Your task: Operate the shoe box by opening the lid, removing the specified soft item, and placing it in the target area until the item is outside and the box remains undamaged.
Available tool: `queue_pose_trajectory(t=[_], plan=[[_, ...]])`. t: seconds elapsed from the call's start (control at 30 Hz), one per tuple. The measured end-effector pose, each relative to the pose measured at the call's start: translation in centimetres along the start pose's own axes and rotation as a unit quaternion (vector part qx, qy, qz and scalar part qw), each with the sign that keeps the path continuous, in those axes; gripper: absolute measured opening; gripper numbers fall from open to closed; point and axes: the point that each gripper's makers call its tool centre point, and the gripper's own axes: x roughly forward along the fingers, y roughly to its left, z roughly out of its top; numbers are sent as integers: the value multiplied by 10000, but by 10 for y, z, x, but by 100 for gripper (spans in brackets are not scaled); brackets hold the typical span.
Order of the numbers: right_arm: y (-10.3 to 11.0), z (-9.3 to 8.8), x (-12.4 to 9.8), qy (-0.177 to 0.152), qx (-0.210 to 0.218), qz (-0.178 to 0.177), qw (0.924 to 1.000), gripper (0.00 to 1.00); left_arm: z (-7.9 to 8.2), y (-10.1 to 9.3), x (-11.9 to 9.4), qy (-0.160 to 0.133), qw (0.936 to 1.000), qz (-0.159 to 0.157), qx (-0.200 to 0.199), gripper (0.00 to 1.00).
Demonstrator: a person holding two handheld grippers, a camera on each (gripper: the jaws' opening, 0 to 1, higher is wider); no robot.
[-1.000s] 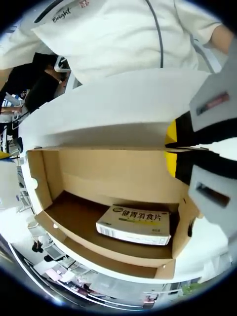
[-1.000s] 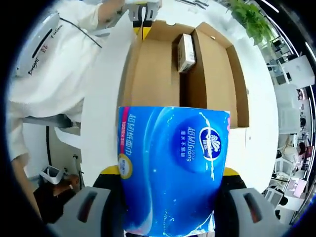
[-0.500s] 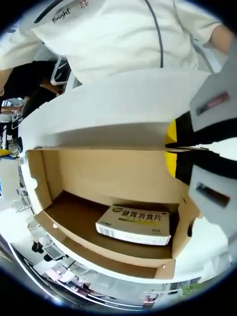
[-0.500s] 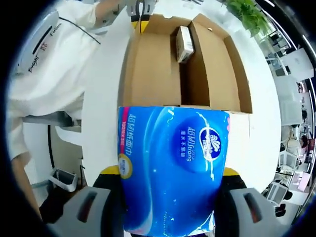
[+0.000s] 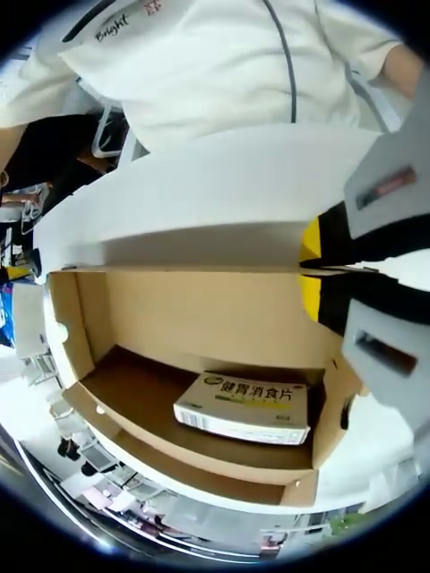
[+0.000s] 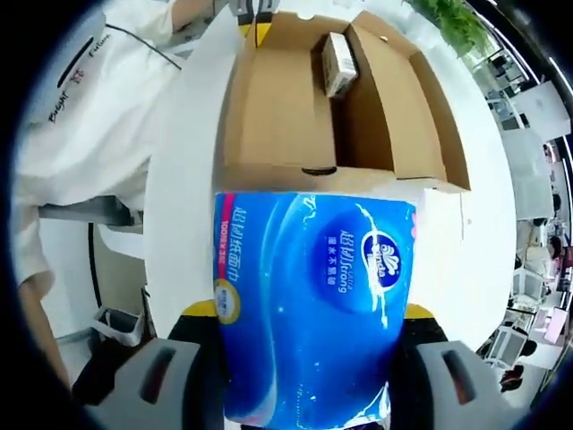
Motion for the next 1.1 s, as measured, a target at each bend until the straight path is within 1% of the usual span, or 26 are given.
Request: queue_pose_trajectory(t=[0.13,0.37,0.6,0.73,0.77,0.83,0.9,1.0,1.1], plan=[[0,1,4,-47,-13,18,10000,71,0,0,0,13,10000,-4,-4,2],[3,-4,11,34,-1,99,9999,71,0,-1,0,-5,10000,-11,-3,2],[4,-4,17,44,-30,136,9999,72,0,-2,0,-8,10000,-9,10,2],[1,-5,20,34,-31,107,9999,73,0,-2,0,-4,10000,-18,4,2],[0,-7,21,79,-35,92,9999,73,0,-2,0,-5,10000,-19,2,2],[0,-9,22,126,-157,61,9998,73,0,-2,0,-9,10000,-18,4,2],[2,-9,23,123,-127,95,9998,73,0,-2,0,-11,10000,-15,1,2],[2,-7,25,33,-220,98,9997,74,1,-3,0,-19,10000,-6,4,2],[1,-7,27,73,-303,71,9995,74,1,-3,0,-9,10000,-14,-1,2]])
